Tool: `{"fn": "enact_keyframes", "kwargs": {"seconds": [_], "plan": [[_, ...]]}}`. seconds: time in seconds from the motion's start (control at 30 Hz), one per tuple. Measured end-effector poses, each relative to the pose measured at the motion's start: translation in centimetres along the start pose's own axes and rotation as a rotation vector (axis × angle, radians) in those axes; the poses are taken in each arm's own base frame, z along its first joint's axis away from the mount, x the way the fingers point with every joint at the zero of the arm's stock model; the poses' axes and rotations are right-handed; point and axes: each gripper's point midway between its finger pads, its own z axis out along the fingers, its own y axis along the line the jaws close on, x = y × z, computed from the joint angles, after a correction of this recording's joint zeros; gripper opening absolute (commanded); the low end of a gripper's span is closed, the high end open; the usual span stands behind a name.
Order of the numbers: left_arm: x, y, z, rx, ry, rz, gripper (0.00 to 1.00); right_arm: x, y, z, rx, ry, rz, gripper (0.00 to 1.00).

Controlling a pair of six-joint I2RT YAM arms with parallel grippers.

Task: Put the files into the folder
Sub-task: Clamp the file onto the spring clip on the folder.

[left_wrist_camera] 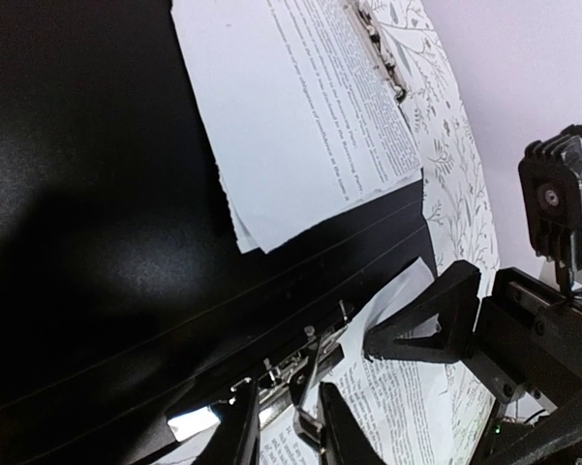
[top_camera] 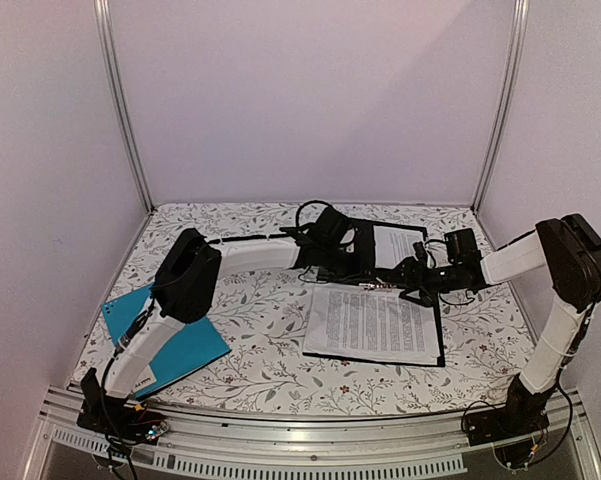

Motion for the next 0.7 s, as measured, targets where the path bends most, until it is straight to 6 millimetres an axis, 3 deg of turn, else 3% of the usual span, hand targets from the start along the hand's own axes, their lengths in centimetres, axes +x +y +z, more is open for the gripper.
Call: {"fn": "enact_keyframes", "kwargs": {"seconds": [0.2,0.7], "plan": [[0.18,0.17,-0.23,0.007,0.0,-0.02,0.14,0.03,-0.04,0.02,0.001,0.001,0.001,0.97],[-0.22,0.79,-0.34,0.018,-0.004,-0.069,0.23,0.09,-0.12,0.02,0.005,0.004,0.004,0.96]]}}
